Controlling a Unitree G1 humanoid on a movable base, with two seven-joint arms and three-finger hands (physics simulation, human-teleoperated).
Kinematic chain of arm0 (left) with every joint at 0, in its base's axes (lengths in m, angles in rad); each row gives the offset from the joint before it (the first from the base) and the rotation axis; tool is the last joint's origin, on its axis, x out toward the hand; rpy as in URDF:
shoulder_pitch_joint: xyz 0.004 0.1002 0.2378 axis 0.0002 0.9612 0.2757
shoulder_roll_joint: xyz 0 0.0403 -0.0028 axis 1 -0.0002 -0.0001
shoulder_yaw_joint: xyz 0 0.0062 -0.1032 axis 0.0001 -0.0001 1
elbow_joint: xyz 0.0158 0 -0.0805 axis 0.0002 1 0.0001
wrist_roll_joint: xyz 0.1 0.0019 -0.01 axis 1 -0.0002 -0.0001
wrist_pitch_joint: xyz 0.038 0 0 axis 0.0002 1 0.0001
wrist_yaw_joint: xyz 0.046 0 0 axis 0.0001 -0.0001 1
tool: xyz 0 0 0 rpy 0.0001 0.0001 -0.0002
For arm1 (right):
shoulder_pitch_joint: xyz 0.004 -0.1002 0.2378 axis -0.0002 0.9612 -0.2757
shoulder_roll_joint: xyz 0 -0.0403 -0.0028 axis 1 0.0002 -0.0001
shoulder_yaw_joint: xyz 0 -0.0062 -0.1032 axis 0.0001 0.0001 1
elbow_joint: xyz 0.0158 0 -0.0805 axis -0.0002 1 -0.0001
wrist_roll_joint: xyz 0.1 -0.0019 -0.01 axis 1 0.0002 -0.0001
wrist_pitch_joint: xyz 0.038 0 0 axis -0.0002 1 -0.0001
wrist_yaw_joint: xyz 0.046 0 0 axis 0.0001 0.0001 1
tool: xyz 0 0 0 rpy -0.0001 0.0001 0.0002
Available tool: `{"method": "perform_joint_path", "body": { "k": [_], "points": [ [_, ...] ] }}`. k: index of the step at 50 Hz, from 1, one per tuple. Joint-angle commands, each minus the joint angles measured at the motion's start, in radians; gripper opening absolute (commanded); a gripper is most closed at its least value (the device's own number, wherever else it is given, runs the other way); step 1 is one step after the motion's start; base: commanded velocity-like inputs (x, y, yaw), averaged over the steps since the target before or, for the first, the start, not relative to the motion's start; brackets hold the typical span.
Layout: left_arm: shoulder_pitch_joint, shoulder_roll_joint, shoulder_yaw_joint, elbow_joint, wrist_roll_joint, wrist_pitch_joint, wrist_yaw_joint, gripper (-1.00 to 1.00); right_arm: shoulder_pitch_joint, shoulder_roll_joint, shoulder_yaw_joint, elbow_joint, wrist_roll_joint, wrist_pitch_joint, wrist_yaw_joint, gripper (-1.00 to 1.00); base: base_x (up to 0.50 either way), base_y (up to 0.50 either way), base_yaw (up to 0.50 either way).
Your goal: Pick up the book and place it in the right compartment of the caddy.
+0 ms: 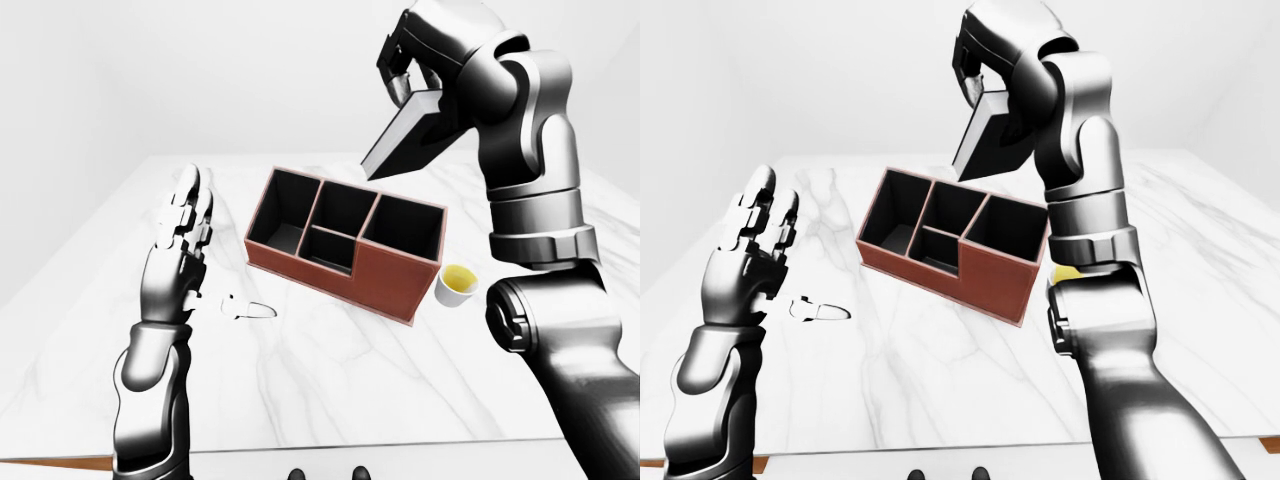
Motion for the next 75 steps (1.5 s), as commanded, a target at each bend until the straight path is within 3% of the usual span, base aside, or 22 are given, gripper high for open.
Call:
{"method": "perform_joint_path", "body": {
  "k": [1,30,75],
  "points": [
    [-0.002,-0.001,-0.004,0.001,-0.002,0.0,0.0,1.0,-0.005,0.006,0.002,0.132,-0.083,0.0,-0.103,-1.0,0.0,0.0,0.0],
    [-0.008,0.004,-0.003,0.019,0.0,0.0,-0.004,1.0,-0.065,0.047,0.055,0.522,-0.228,0.0,-0.365,-1.0,0.0,0.0,0.0],
    [0.018,0.0,0.014,0.028,-0.014,0.0,-0.009,1.0,-0.04,0.06,0.08,0.704,-0.272,0.0,-0.498,-1.0,0.0,0.0,0.0]
  ]
}}
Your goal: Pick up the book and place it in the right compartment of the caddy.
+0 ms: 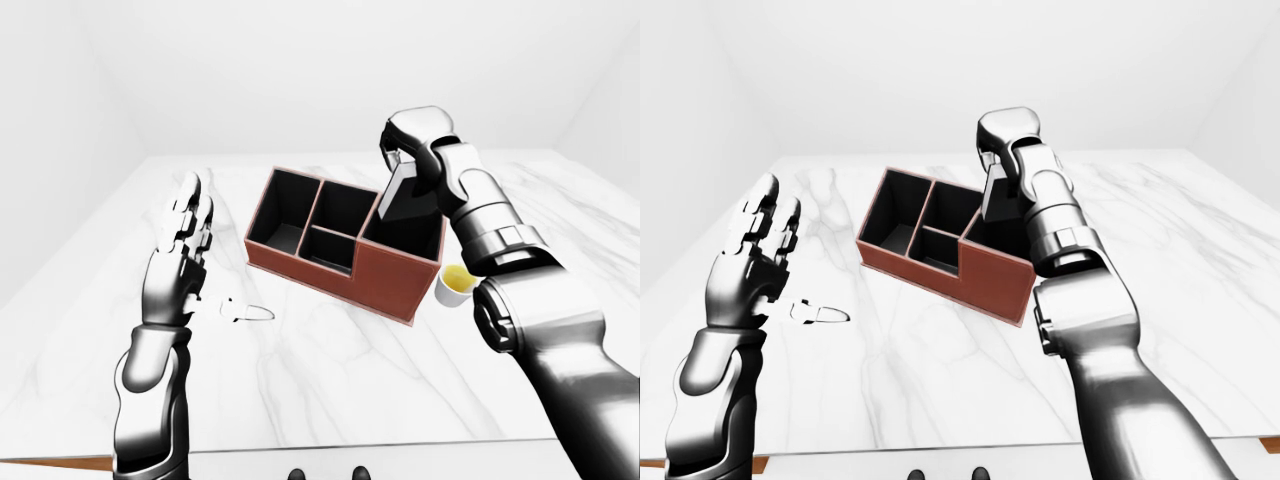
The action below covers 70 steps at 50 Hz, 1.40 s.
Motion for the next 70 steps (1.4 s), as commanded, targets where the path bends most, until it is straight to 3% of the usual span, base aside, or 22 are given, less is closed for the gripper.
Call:
{"method": "perform_joint_path", "body": {
  "k": [1,70],
  "points": [
    [0.003,0.001,0.004,0.003,-0.004,0.0,-0.001,1.0,-0.003,0.003,0.005,0.029,-0.017,0.0,-0.055,-1.0,0.0,0.0,0.0],
    [0.038,0.003,0.044,0.024,-0.022,0.0,-0.006,1.0,0.047,0.053,0.013,0.188,-0.061,0.0,-0.22,-1.0,0.0,0.0,0.0]
  ]
}}
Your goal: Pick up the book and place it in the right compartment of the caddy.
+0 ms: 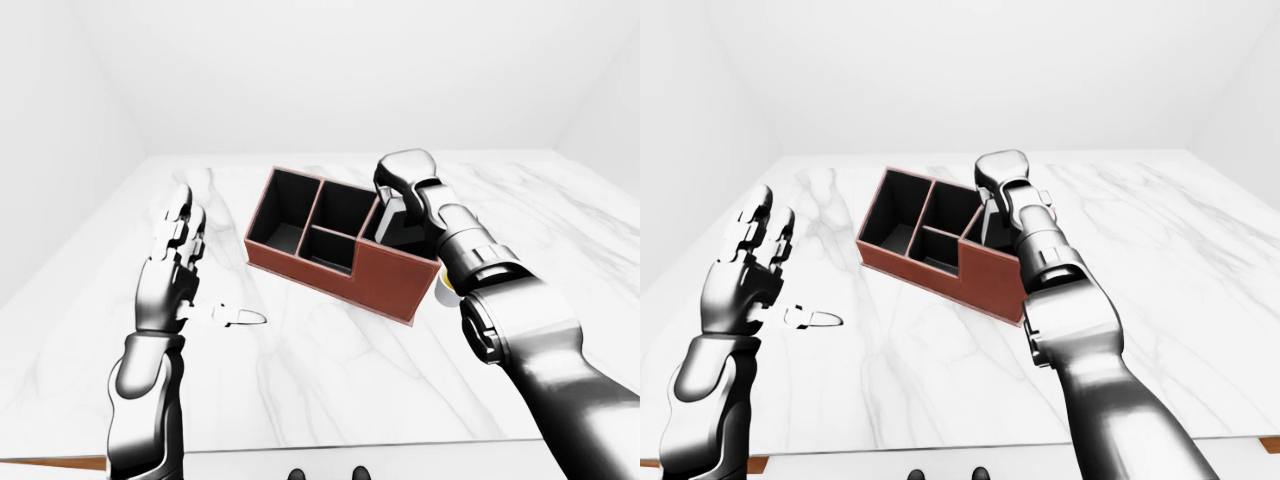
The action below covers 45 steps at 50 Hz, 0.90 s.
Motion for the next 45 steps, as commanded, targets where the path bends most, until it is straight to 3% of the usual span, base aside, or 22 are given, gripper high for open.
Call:
{"method": "perform_joint_path", "body": {
  "k": [1,45],
  "points": [
    [0.007,0.001,0.008,0.002,-0.002,0.0,0.0,1.0,-0.013,-0.004,-0.001,0.003,-0.014,0.0,-0.033,-1.0,0.0,0.0,0.0],
    [0.008,0.004,0.017,0.022,-0.005,0.0,-0.002,1.0,0.05,0.017,-0.017,0.033,-0.032,0.0,-0.062,-1.0,0.0,0.0,0.0]
  ]
}}
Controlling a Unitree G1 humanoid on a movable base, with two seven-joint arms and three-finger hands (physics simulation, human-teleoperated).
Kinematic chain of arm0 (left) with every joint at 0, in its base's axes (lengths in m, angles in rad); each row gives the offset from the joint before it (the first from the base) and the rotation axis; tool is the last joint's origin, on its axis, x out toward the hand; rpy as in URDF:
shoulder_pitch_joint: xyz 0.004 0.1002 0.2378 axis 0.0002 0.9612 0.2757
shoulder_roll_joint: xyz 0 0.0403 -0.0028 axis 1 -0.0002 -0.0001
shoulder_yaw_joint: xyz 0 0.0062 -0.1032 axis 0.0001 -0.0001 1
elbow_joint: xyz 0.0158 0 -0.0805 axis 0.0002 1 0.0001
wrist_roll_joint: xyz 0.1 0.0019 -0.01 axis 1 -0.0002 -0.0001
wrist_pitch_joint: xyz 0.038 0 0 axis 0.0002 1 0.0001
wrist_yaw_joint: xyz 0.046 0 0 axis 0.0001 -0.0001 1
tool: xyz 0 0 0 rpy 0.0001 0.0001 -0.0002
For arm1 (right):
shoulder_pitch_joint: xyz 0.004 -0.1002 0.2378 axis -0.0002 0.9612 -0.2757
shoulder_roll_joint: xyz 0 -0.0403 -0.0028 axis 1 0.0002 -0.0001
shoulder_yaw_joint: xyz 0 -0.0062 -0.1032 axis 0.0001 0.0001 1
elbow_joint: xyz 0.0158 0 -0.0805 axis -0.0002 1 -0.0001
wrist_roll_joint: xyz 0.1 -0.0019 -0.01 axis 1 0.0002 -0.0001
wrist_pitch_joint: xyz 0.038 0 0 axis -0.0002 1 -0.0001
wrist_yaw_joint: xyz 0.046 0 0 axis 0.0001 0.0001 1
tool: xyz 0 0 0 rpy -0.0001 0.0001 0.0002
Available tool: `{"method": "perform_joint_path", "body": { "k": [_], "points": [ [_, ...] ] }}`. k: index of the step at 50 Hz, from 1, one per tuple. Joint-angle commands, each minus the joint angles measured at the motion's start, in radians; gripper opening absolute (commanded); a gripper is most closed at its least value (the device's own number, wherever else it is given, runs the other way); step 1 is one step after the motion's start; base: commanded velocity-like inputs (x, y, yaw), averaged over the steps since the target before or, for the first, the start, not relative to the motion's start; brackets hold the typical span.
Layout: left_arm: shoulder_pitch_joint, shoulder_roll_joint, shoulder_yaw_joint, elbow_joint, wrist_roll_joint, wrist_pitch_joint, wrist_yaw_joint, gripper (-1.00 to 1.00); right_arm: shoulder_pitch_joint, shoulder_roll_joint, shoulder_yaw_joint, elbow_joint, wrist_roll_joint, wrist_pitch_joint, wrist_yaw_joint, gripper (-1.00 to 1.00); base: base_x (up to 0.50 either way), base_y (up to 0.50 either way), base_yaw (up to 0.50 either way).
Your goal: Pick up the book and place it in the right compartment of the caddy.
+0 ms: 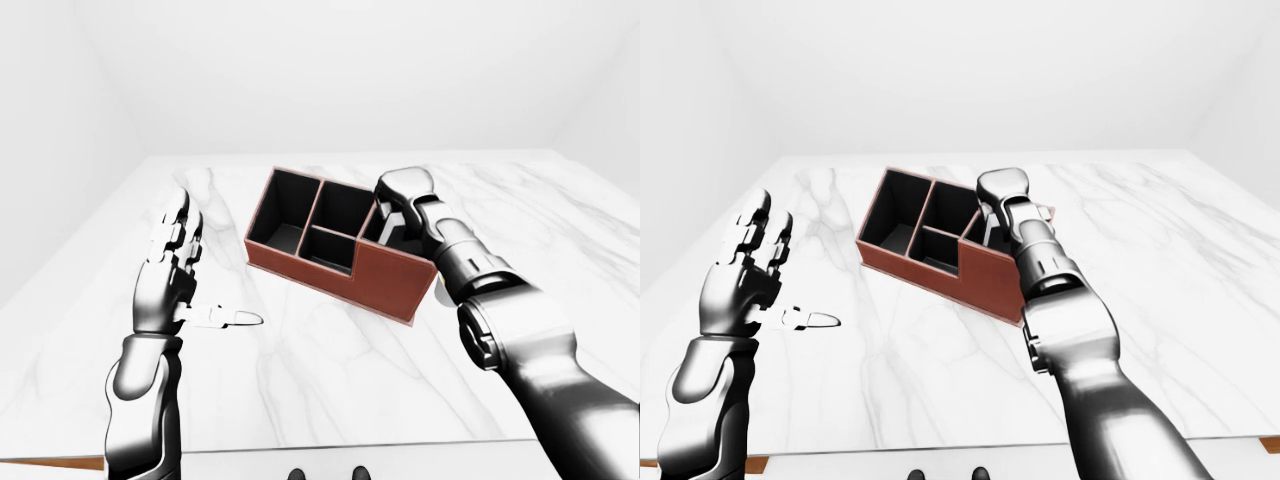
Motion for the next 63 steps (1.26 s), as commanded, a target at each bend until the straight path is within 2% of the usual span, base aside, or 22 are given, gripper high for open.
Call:
{"method": "perform_joint_path", "body": {
  "k": [1,27,28,29,30,31,63],
  "points": [
    [0.001,0.0,0.002,0.007,0.0,0.0,0.001,1.0,0.008,0.004,0.005,-0.007,-0.017,0.0,-0.028,-1.0,0.0,0.0,0.0],
    [0.002,-0.001,-0.005,0.015,0.014,0.0,0.005,1.0,0.019,-0.001,-0.003,-0.005,-0.018,0.0,-0.037,-1.0,0.0,0.0,0.0],
    [0.002,-0.002,-0.006,0.015,0.015,0.0,0.005,1.0,0.017,-0.002,-0.005,-0.006,-0.015,0.0,-0.041,-0.76,0.0,0.0,0.0],
    [0.002,-0.002,-0.007,0.014,0.015,0.0,0.005,1.0,0.014,-0.002,-0.007,-0.006,-0.012,0.0,-0.046,-0.21,0.0,0.0,0.0],
    [0.003,-0.002,-0.007,0.013,0.015,0.0,0.005,1.0,0.012,-0.003,-0.007,-0.007,-0.011,0.0,-0.049,0.23,0.0,0.0,0.0],
    [0.004,-0.004,-0.01,0.012,0.017,0.0,0.005,1.0,0.008,-0.004,-0.008,-0.007,-0.008,0.0,-0.046,1.0,0.0,0.0,0.0],
    [0.004,-0.008,-0.019,-0.018,0.03,0.0,0.005,1.0,-0.005,-0.016,-0.004,-0.011,0.005,0.0,-0.044,1.0,0.0,0.0,0.0]
  ]
}}
